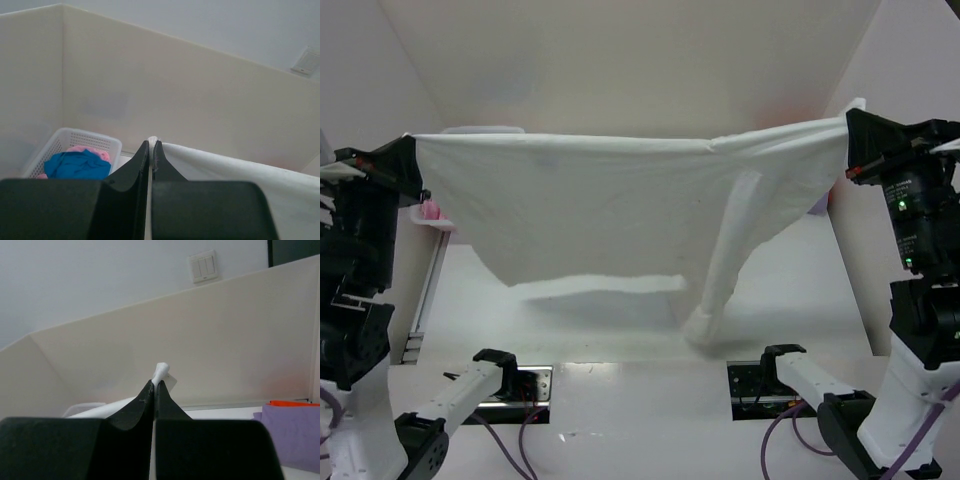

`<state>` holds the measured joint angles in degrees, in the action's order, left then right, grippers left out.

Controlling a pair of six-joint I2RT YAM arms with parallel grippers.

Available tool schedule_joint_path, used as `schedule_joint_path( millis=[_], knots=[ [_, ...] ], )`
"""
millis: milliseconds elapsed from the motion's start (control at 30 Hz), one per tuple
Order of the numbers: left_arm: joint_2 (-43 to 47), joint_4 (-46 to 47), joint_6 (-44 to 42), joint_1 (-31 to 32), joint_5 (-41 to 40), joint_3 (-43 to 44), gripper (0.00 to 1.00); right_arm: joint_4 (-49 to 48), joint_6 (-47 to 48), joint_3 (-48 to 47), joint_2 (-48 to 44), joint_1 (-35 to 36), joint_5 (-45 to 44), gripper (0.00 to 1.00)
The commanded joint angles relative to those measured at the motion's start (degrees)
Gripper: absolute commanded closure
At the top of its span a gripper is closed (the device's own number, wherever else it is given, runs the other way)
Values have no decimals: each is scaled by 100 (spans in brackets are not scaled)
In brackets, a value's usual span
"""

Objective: Fold and stack the t-shirts
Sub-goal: Flatten out the tshirt

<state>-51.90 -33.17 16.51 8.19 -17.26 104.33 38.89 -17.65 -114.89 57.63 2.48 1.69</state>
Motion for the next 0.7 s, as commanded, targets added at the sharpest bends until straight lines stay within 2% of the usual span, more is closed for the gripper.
schedule_joint_path(
  millis=[0,200,300,400,567,667],
  knots=[
    [250,-75,-96,-28,-392,104,100,4,-45,-533,-164,-20,-29,100],
    [93,108,-175,96,-498,44,100,-49,-160,-797,99,-20,24,100],
    [-223,345,-175,96,-445,-193,100,-110,-99,-500,477,-20,-108,100],
    [-575,653,-175,96,-445,-483,100,-434,-46,43,697,-20,-108,100],
    [-1294,1346,-227,96,-445,-1292,100,-1198,7,1677,1083,-20,-213,100],
    [-1742,1593,-227,96,-498,-1582,100,-1532,7,2057,1451,-20,-266,100]
  ],
)
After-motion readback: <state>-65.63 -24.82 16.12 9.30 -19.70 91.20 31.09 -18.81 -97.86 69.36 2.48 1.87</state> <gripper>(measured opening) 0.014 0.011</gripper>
